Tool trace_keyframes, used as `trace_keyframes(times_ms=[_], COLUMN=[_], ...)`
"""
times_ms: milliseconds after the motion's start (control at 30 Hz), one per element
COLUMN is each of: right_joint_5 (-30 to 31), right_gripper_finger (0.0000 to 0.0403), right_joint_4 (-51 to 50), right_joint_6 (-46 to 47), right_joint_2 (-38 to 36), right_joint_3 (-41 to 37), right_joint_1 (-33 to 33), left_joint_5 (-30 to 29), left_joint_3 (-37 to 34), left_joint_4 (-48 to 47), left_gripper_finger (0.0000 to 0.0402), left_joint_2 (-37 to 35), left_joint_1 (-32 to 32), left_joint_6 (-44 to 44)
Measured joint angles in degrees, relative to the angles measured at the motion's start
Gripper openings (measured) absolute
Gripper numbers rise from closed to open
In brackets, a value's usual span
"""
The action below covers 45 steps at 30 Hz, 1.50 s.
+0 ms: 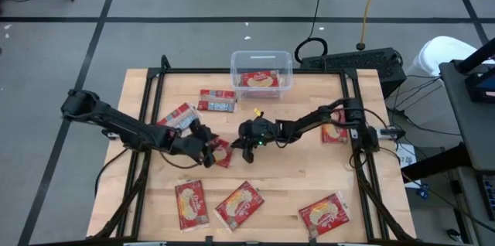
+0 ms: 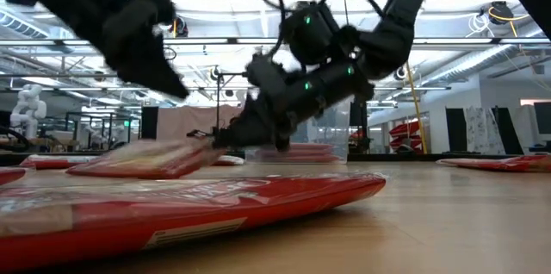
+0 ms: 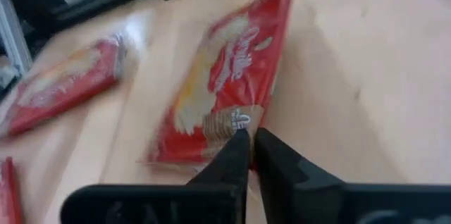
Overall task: Sort popcorn bags into baskets
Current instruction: Put the popcorn bags into the transparent bin
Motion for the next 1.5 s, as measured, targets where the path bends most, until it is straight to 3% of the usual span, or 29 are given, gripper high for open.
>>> trace_keyframes(times_ms=[200, 400, 633, 833, 1033, 1167, 1433, 1500], right_joint_5=[0.2, 3.9, 7.9, 8.0, 10.0, 10.9, 10.9, 11.0], right_gripper_finger=[0.0002, 0.0001, 0.0001, 0.0, 0.0, 0.0, 0.0003, 0.001], right_joint_4=[-5.6, -15.4, -17.9, -17.9, -18.1, -18.1, -19.3, -20.8], right_joint_6=[-10.3, -20.3, -26.4, -29.0, -32.2, -32.8, -32.8, -31.8], right_joint_2=[-5.5, -11.9, -14.7, -14.7, -14.7, -14.7, -15.5, -16.9], right_joint_3=[-0.2, -0.1, -0.1, -0.1, -0.1, -0.1, -0.1, -0.1], right_joint_1=[-0.2, -0.2, -0.2, 0.2, 1.3, 1.4, 1.4, 1.3], left_joint_5=[-6.8, -7.1, 2.0, 3.8, 12.9, 17.3, 18.7, 18.6], left_joint_3=[1.1, 1.1, 0.0, -3.3, -6.4, -7.9, -8.3, -8.3], left_joint_4=[-1.2, -3.5, -5.6, -6.3, -6.1, -4.1, 1.0, 2.3], left_gripper_finger=[0.0153, 0.0192, 0.0268, 0.0277, 0.0251, 0.0213, 0.0043, 0.0022], left_joint_2=[-6.3, -9.7, -8.8, -8.5, -8.5, -8.5, -8.5, -8.5], left_joint_1=[1.4, 2.3, 4.6, 7.1, 9.5, 10.2, 9.2, 9.3], left_joint_6=[6.2, 6.9, 5.7, 4.2, 3.8, 4.1, 9.8, 10.5])
